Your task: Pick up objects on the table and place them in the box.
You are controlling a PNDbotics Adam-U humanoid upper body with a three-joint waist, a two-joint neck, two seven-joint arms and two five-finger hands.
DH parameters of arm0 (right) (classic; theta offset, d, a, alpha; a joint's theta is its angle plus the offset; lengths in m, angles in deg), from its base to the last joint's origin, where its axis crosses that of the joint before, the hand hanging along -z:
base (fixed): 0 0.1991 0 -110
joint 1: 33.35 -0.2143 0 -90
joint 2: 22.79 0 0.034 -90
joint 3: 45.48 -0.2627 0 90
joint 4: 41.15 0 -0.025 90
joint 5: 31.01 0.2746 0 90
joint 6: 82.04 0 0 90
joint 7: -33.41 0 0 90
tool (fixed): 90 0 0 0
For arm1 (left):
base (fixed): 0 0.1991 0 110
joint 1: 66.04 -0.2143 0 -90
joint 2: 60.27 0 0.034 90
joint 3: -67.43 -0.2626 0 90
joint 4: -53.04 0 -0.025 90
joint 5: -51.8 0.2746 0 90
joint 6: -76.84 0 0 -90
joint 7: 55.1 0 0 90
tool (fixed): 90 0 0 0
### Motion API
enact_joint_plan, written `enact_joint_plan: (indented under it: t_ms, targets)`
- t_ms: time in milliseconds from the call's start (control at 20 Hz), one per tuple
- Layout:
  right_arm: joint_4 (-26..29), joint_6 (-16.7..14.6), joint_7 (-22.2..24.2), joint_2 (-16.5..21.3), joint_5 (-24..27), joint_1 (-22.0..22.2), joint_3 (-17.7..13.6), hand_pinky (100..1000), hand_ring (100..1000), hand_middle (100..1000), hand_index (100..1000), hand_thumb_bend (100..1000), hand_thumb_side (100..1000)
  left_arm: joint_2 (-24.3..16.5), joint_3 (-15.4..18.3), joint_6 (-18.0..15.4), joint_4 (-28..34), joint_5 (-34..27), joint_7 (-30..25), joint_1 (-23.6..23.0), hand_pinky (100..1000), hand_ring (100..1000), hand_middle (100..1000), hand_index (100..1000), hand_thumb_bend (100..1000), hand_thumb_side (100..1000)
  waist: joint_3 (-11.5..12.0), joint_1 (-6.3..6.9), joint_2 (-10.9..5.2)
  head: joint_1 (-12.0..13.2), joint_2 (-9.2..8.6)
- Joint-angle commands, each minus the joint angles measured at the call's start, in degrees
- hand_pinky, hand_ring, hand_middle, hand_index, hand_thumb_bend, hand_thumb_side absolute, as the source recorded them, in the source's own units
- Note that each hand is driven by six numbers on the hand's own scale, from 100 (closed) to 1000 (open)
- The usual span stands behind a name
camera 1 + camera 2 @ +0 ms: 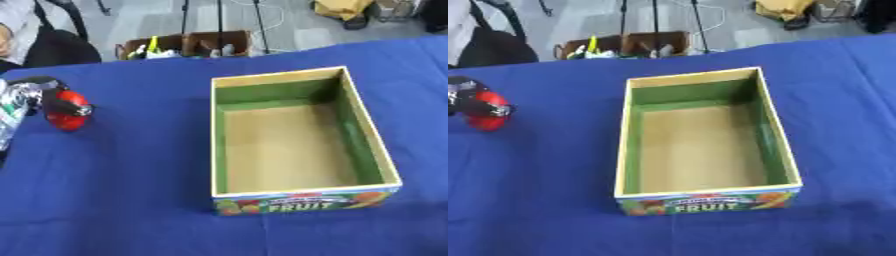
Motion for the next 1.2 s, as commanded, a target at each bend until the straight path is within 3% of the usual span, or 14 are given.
enact_joint_plan:
  t_ms: [50, 450, 700, 1200]
  targets:
    - [1.2, 0.1, -0.4, 0.7, -0.1, -0.1, -0.4, 536, 585, 437, 531, 100, 889, -1.7, 0.0, 0.2, 1.1, -0.3, 1.5, 0.7, 100, 428, 527, 795, 100, 306, 0.0, -0.10, -1.67, 0.0, 0.02]
    - [1.2, 0.6, -0.3, 0.8, 0.2, 0.0, -0.5, 536, 584, 435, 530, 100, 889, -1.8, -0.2, 0.0, 1.5, -0.5, 2.8, 0.5, 100, 450, 578, 768, 100, 287, 0.1, 0.17, -2.25, -0.2, 0.41]
    - [1.2, 0.8, -0.2, 0.8, 0.2, 0.1, -0.5, 536, 582, 434, 529, 100, 889, -2.3, -0.3, -0.3, 2.8, -0.8, 3.8, 0.8, 100, 436, 555, 756, 100, 275, 0.3, 0.33, -2.68, -0.3, 0.88]
    - [1.2, 1.6, 0.2, 1.1, 1.4, 0.2, -0.3, 535, 577, 433, 528, 100, 889, -3.0, -2.7, -3.3, 13.0, -2.7, 1.0, 1.5, 100, 420, 519, 649, 100, 256, 1.1, 0.53, -4.85, -1.1, 2.60]
